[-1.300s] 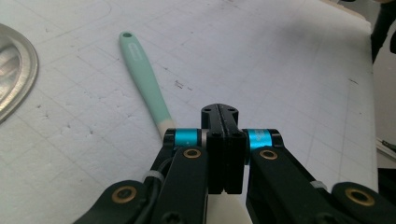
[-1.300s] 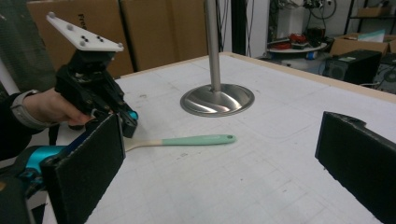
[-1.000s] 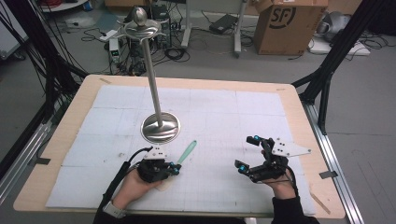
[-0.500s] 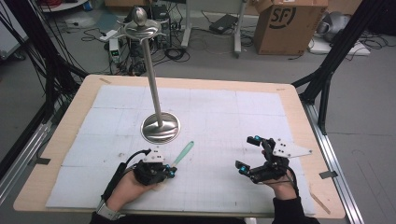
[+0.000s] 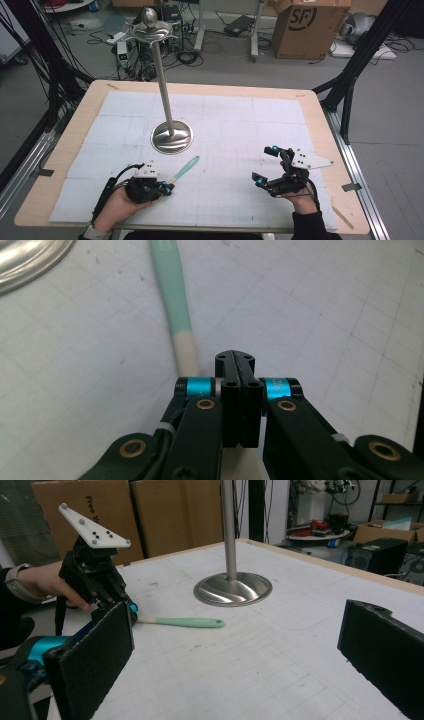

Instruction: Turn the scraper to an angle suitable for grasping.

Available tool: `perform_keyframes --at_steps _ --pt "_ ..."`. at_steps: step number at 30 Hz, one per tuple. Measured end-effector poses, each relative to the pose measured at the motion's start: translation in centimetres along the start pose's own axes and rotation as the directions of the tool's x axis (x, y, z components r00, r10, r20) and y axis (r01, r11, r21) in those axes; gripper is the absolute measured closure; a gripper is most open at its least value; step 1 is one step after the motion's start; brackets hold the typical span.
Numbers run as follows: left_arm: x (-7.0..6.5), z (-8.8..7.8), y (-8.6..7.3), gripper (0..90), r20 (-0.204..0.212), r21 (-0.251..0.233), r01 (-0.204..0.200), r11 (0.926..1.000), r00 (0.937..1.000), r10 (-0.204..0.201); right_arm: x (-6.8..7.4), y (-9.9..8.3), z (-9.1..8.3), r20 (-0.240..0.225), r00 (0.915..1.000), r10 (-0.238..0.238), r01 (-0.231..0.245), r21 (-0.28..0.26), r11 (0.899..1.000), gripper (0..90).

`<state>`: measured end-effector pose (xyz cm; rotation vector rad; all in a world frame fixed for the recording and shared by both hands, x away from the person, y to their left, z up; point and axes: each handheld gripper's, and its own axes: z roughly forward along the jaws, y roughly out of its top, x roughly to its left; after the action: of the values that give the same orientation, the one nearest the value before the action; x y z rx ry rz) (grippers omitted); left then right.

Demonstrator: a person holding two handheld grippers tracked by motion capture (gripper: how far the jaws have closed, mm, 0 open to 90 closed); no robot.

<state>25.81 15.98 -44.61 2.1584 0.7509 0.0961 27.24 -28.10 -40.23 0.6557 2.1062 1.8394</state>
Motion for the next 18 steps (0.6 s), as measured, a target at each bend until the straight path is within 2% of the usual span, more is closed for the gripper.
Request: perform_keyframes --at_steps 3,7,11,14,16,18 --pt "0.3 -0.8 -0.4 89.9 -0.003 0.017 0.008 0.9998 1.0000 -0.008 0.0 0.0 -0.1 0.001 1.0000 0.000 0.000 0.000 1.000 0.6" --pt "0.4 -1.1 -0.6 89.9 -0.014 0.024 -0.013 0.9996 0.9998 0.013 -0.1 -0.1 0.0 0.006 1.0000 0.003 -0.003 0.003 1.000 0.6" --pt "1.1 -2.0 -1.1 89.9 -0.007 0.036 0.006 0.9993 1.0000 -0.005 0.0 0.0 -0.1 0.008 0.9999 -0.013 0.013 -0.003 1.000 0.6" --pt "1.5 -2.5 -1.1 89.9 -0.017 0.055 0.005 0.9985 0.9998 -0.004 0.0 0.0 -0.2 0.006 1.0000 -0.001 0.001 -0.012 1.000 0.6" --pt "1.8 -2.7 -1.2 89.8 -0.006 0.050 0.013 0.9987 0.9999 -0.013 0.0 0.0 -0.1 0.007 1.0000 -0.005 0.005 -0.006 1.000 0.6" --pt "2.1 -2.9 -1.2 89.8 0.002 0.015 0.032 0.9994 0.9995 -0.032 0.0 -0.1 0.0 0.006 1.0000 -0.007 0.007 -0.001 1.000 0.6"
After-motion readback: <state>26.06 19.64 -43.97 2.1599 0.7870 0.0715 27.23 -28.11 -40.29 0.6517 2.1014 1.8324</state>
